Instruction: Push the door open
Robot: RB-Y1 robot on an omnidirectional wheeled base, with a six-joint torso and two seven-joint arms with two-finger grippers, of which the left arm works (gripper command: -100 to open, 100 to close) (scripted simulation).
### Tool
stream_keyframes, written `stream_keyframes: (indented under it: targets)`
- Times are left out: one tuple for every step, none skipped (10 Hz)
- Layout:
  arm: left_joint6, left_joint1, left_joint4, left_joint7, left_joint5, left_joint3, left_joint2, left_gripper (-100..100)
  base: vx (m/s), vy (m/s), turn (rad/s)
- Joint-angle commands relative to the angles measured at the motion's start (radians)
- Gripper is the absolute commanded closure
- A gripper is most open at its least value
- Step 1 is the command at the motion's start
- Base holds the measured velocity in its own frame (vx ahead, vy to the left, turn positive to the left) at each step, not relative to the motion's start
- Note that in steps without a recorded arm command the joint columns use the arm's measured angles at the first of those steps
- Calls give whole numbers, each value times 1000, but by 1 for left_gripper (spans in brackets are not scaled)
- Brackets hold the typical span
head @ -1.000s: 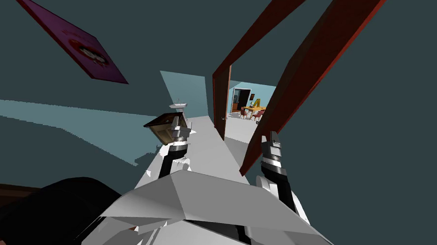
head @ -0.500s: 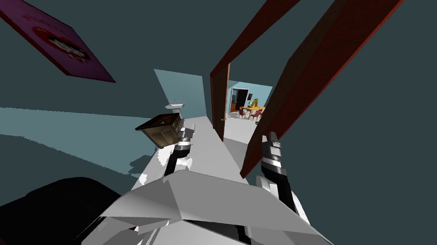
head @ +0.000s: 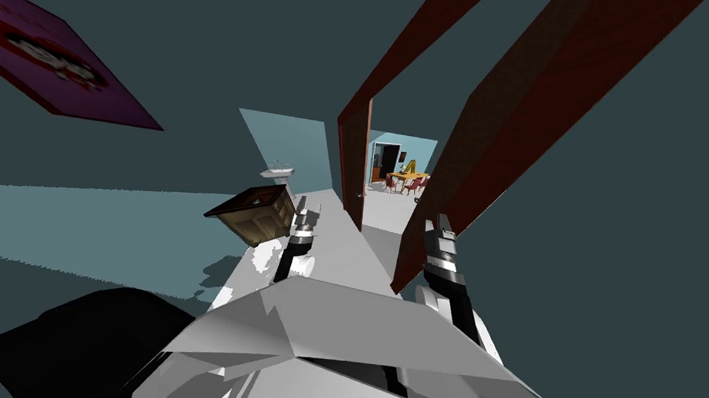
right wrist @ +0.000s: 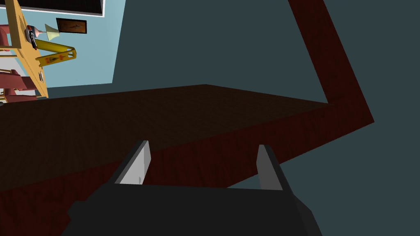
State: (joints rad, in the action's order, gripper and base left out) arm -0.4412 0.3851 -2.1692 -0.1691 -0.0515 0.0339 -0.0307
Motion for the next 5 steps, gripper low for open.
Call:
stream_keyframes:
  targets:
    - [-11, -17, 43, 0, 4, 10, -7, -100, 98, 65, -89]
    - [-15, -23, 60, -1, 5, 13, -10, -100, 115, 59, -86]
    - [-24, -36, 93, -2, 7, 19, -17, -100, 126, 63, -101]
    - [-28, -43, 110, -2, 8, 21, -21, -100, 117, 70, -75]
    - [-38, -58, 148, -3, 10, 28, -27, -100, 146, 66, -107]
